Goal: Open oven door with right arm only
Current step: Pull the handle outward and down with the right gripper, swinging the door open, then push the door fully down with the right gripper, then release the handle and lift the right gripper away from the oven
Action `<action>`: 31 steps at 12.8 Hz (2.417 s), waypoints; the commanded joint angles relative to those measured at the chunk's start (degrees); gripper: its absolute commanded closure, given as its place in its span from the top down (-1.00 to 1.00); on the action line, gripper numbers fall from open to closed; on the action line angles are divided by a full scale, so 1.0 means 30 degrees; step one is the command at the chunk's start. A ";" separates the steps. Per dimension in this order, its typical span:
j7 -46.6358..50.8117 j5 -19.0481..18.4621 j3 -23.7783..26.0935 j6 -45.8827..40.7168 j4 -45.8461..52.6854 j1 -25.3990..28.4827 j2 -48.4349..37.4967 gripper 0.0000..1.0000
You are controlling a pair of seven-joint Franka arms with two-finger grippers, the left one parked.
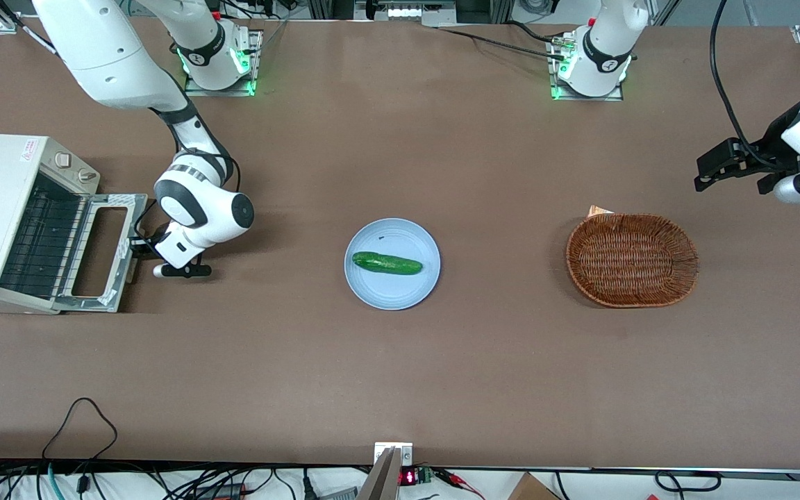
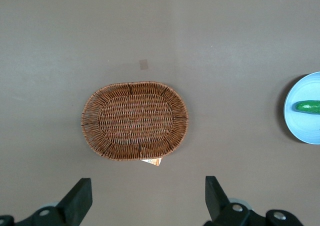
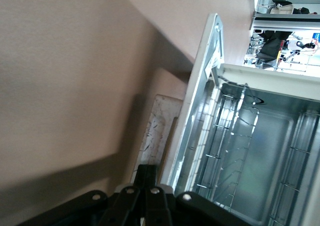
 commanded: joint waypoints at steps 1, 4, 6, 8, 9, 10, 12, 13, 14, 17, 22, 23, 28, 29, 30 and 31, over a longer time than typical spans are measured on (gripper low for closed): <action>0.0312 -0.0082 -0.0280 -0.0389 0.0211 -0.0122 0.0585 -0.98; 0.0312 -0.0112 -0.0280 -0.0389 0.0388 -0.0093 0.0938 -0.98; 0.0312 -0.0112 -0.0280 -0.0418 0.0476 -0.0093 0.1026 -0.98; 0.0312 -0.0083 -0.0280 -0.0389 0.0505 -0.0093 0.1026 -0.98; 0.0312 -0.0024 -0.0280 -0.0389 0.0621 -0.0093 0.1026 -0.98; 0.0312 0.0092 -0.0280 -0.0360 0.0739 -0.0093 0.1055 -0.98; 0.0312 0.0152 -0.0250 -0.0359 0.0740 -0.0093 0.1055 -0.98; 0.0341 0.0181 -0.0221 -0.0330 0.0769 -0.0093 0.1055 -0.98; 0.0631 0.0181 -0.0221 -0.0330 0.0769 -0.0064 0.1026 -0.98; 0.1396 0.1200 -0.0221 0.0226 0.1147 0.0052 0.1026 -0.99; 0.1103 0.3224 0.0332 -0.0094 0.2056 0.0317 0.0763 -0.99; 0.0958 0.3837 0.0364 -0.0270 0.2406 0.0346 0.0588 -0.99; -0.1700 0.9689 0.1124 -0.2841 0.5652 0.0317 -0.0613 -0.99; -0.2289 1.0834 0.1126 -0.3807 0.6619 0.0288 -0.0701 -1.00; -0.3281 1.2005 0.1127 -0.4686 0.7615 0.0259 -0.0847 -0.99; -0.4626 1.2974 0.1127 -0.5246 0.8176 0.0258 -0.1110 -0.99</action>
